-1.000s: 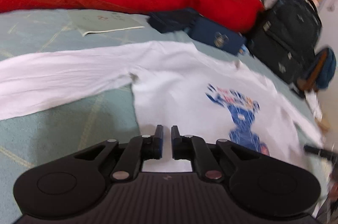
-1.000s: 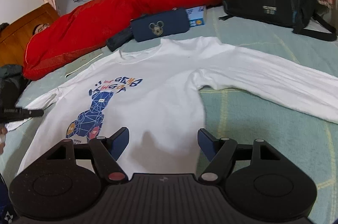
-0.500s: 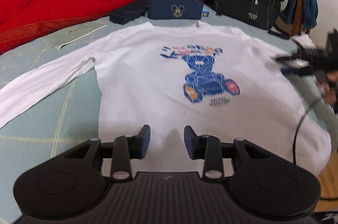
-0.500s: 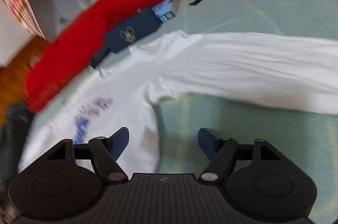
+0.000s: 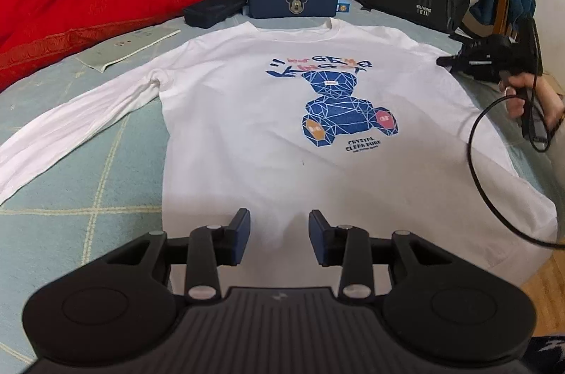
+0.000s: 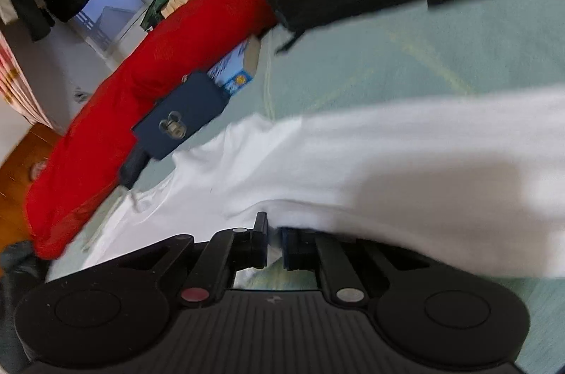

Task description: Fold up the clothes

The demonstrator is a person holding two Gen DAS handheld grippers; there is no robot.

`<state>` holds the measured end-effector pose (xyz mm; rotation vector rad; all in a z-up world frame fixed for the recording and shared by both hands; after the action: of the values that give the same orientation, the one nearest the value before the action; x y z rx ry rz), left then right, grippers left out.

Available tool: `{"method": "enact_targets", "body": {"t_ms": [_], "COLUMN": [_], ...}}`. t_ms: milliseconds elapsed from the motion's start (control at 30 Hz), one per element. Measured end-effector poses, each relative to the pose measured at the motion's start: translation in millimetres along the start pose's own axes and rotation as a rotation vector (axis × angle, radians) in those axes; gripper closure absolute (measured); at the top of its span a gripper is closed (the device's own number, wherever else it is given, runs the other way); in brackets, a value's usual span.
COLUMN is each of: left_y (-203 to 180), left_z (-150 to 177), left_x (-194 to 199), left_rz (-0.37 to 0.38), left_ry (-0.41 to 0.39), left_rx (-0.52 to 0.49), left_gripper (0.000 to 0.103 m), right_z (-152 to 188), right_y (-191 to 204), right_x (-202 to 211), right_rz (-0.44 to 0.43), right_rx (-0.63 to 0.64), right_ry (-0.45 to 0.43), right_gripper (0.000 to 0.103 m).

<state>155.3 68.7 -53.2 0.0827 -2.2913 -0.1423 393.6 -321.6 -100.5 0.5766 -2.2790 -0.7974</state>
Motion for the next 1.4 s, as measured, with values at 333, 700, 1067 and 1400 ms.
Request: {"method": "enact_targets", "body": {"t_ms": [333,700,1067,1400], "left_y": [9.4,-1.8,25.7,89.9], "left_z": [8.6,40.8,49.4,1.0], "left_x": [15.4,37.1,54.4,-25.3], "left_rz": [-0.036,0.046,0.043,-0.033], "left_ry": [-0.004,0.034,0.045,0.074], "left_rx": [-0.064,-0.036,0.086,0.294], "left_gripper": [0.062,0.053,0.051,0.078], "right_z": [11.9,91.9,154.7,182.2], "right_y": [36.9,97.8,159.6,215.0], "right_x": [52.1,150.9,139.4,89.9], "right_rz": [0.027,-0.078,-0.165,-0.321], "right_rx": [0.125,0.218,0.349,0.405], "right_ry": [0.101,0.150,0.241,0.247], "right_gripper": [0.073,0.047,0.038,0.038]}}
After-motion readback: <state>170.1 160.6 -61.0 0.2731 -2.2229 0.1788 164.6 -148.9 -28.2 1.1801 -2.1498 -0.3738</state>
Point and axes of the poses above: each gripper's, at about its wrist camera, not at the fingertips, and x roughly against the way its jaws point, y to its left, z to its underside, the point moved 4 cm from there along -x, roughly the way its jaws point, and after that the axes turned 12 degrees about -z, right-handed, at the moved point
